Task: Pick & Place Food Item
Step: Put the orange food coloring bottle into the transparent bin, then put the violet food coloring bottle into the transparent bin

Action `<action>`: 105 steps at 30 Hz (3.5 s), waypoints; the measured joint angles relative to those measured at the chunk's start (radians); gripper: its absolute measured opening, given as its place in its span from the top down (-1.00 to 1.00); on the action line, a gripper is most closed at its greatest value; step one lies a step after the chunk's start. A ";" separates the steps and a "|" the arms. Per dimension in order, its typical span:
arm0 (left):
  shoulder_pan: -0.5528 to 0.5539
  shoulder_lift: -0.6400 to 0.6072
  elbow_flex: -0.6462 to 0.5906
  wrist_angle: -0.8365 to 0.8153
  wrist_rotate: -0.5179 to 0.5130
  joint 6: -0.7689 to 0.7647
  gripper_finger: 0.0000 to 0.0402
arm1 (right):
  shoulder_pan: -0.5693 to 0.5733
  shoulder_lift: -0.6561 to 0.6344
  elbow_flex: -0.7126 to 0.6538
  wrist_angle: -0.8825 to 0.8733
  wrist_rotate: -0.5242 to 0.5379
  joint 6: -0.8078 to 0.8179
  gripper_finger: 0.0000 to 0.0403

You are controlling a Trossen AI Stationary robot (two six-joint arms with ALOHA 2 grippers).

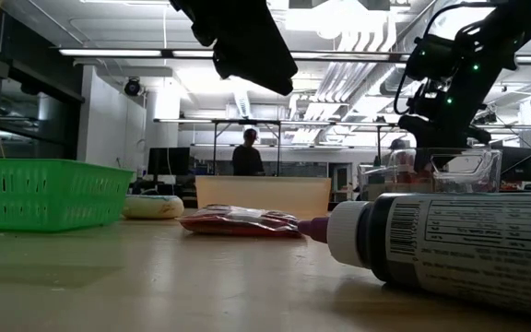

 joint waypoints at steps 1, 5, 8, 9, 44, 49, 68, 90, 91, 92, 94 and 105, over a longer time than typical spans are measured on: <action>0.000 0.000 0.000 0.000 0.000 0.000 0.06 | 0.000 -0.004 0.000 0.000 0.001 0.000 0.24; 0.000 0.000 0.000 0.000 0.000 0.000 0.06 | 0.000 -0.032 0.000 0.001 0.024 -0.002 0.24; 0.000 0.000 0.000 0.000 0.000 0.000 0.06 | 0.000 -0.063 0.000 0.002 0.031 -0.010 0.24; 0.000 0.000 0.000 0.000 0.000 0.000 0.06 | 0.000 -0.075 0.000 0.002 0.031 -0.018 0.24; -0.014 0.000 0.000 -0.001 0.028 -0.001 0.06 | 0.272 -0.257 0.000 0.280 -0.366 -0.125 0.24; -0.046 0.000 0.000 -0.001 0.029 -0.002 0.06 | 0.427 -0.252 0.000 0.292 -0.349 -0.107 0.24; -0.127 0.000 0.000 0.000 0.062 0.139 0.06 | 0.906 -0.024 0.000 0.354 -0.145 0.142 0.24; -0.111 0.141 -0.001 0.203 0.418 0.361 0.06 | 1.262 0.060 0.000 0.452 0.038 0.451 0.44; -0.111 0.148 -0.001 0.216 0.422 0.363 0.06 | 1.269 0.060 0.000 0.451 0.038 0.459 0.45; -0.111 0.151 -0.001 0.214 0.419 0.368 0.06 | 1.274 0.060 0.000 0.452 0.039 0.463 0.45; -0.111 0.162 -0.002 0.223 0.420 0.375 0.06 | 1.281 0.060 0.000 0.448 0.040 0.477 0.45; -0.099 0.233 -0.003 0.247 0.404 0.419 0.06 | 1.289 0.060 0.000 0.438 0.057 0.484 0.47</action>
